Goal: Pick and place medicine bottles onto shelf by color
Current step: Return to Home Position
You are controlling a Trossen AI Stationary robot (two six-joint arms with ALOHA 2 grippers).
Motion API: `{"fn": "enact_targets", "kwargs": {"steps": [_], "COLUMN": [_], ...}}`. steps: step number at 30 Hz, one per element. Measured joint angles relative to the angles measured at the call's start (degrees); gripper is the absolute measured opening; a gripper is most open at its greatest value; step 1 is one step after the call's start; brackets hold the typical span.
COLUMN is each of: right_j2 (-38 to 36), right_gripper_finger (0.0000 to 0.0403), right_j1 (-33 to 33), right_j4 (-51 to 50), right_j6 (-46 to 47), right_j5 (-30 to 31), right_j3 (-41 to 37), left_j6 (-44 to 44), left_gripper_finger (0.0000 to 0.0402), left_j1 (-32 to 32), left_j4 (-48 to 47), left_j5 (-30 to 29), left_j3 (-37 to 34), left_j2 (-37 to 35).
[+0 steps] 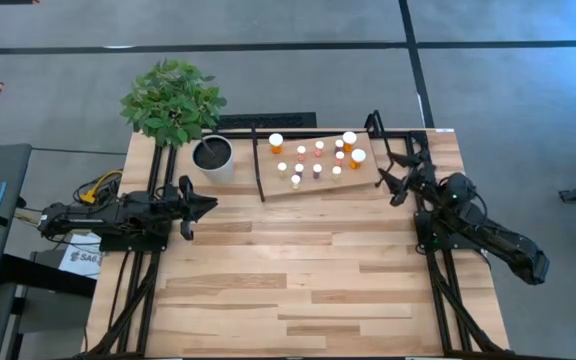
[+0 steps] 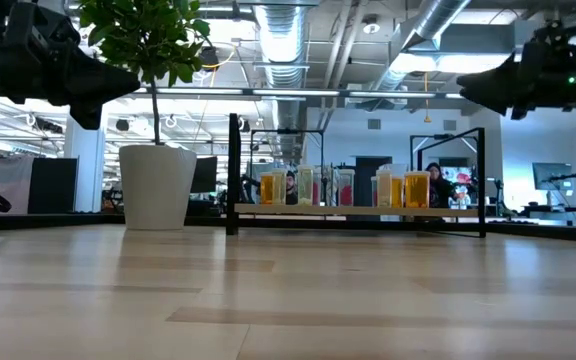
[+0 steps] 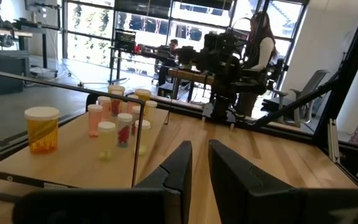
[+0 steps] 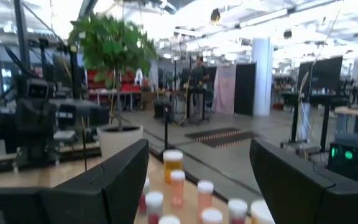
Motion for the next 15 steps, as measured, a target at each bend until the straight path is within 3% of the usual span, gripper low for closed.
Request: {"fn": "enact_targets", "kwargs": {"steps": [15], "right_j2": [0.4], "right_gripper_finger": [0.0301], "right_j1": [0.0], "right_j4": [-11.5], "right_j6": [0.2], "right_j5": [0.2], "right_j3": [0.0], "left_j6": [-0.1], "left_gripper_finger": [0.0043], "left_j1": [0.0], "left_j4": [0.0], "left_j5": [0.0], "left_j3": [0.0], "left_j2": [0.0]}}
